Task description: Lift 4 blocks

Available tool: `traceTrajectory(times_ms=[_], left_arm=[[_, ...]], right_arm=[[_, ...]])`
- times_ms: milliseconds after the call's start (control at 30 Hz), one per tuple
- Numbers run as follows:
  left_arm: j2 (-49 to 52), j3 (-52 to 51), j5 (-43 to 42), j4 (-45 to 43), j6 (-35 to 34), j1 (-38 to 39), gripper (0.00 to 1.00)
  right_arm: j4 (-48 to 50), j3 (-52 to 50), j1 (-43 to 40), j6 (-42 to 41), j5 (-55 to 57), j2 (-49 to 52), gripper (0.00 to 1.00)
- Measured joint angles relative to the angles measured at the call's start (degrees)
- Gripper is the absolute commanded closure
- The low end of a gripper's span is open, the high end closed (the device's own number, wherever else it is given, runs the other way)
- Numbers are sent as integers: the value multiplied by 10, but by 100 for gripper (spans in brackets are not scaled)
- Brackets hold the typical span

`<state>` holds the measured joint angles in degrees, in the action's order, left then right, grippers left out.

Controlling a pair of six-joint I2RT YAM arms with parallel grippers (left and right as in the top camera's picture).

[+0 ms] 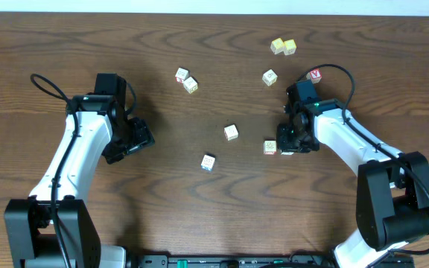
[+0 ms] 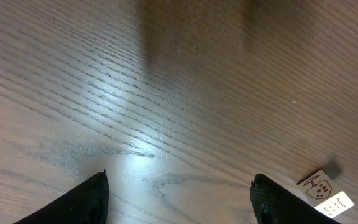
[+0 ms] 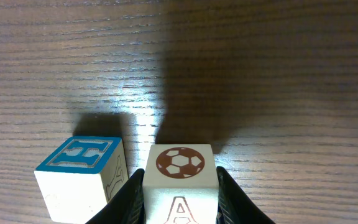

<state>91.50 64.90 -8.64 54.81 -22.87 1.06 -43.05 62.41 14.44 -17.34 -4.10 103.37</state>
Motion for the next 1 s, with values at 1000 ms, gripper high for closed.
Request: traceTrajectory(times_ms=[1000], left_arm=[[0,0,0,0,0,0,27]], right_arm=[[-6,0,0,15,-6,0,57]])
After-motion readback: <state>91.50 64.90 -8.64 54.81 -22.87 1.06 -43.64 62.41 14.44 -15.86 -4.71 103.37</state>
